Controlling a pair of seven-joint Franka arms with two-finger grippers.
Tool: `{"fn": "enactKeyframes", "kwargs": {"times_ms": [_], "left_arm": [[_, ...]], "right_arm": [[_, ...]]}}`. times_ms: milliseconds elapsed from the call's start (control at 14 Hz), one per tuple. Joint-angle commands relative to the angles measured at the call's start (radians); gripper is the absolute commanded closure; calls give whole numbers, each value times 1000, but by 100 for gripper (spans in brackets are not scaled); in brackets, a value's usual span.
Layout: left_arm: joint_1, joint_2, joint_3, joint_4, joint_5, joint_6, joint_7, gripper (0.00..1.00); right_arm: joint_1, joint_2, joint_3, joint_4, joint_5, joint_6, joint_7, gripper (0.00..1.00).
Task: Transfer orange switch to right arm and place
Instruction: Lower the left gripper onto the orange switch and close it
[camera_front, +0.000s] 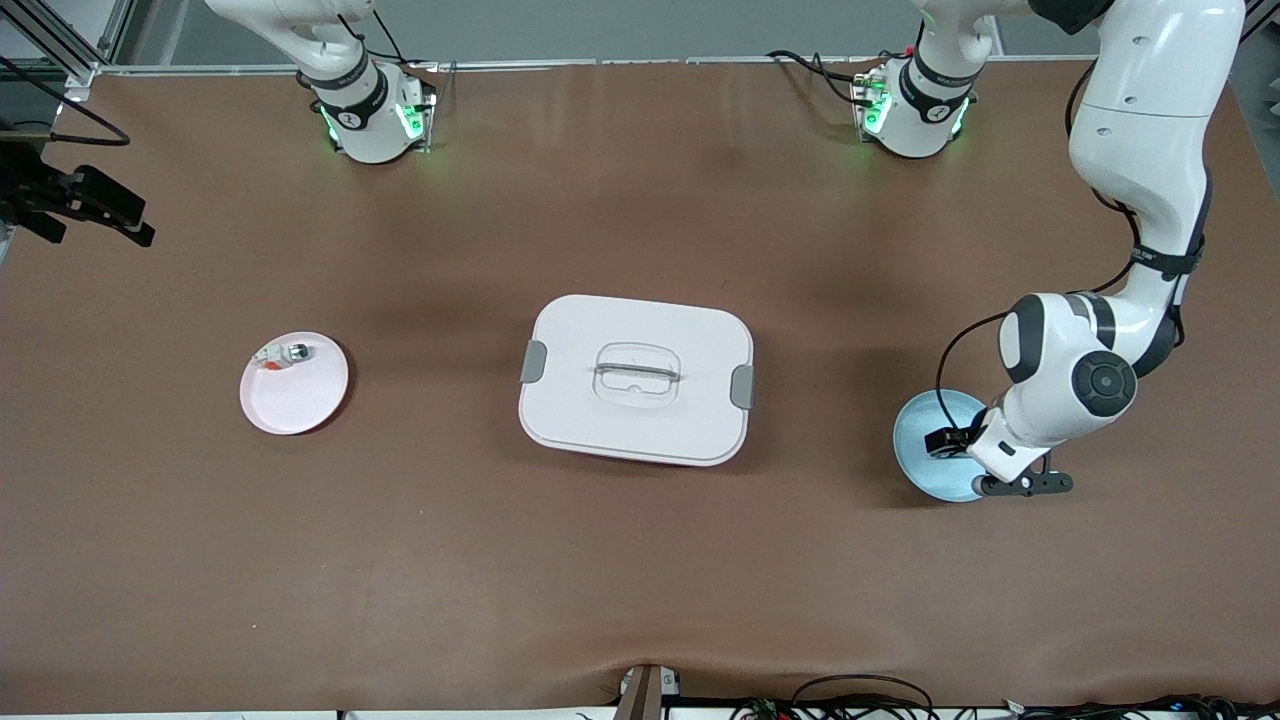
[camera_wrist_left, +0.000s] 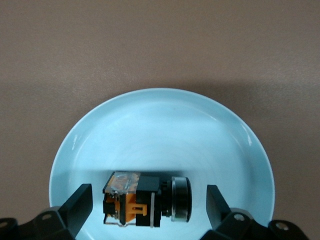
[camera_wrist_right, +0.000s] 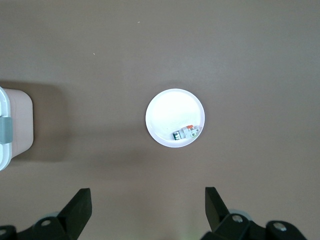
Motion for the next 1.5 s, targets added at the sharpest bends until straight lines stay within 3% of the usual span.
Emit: {"fn": "enactKeyframes", "kwargs": {"times_ms": [0,143,287,358,573,645,931,1433], "left_arm": [[1,21,1,15,18,11,13,0],[1,27,1,14,18,11,13,5],[1,35,1,14,18,11,13,20],[2,35,1,14,17,10,13,31],[4,24,-1,19,17,5,14,83],[6,17,-1,20,17,2,13,93],[3,-68,-9,23,15,-81,10,98],[1,-238,-55,32,15,-294,16,100]], "right_arm": [[5,-17,-2,-16,-20,7,14,0],[6,-17,-2,-16,-20,8,14,0],[6,-17,-2,-16,-20,9,14,0],[6,-17,-2,-16,-20,9,14,0],[6,-17,-2,-15,-20,13,12,0],[6,-17,-2,-13,-20,13,12,0],[2,-16,-3,-12,-20,15,12,0],[6,-13,-3,11,-23,13,7,0]]}}
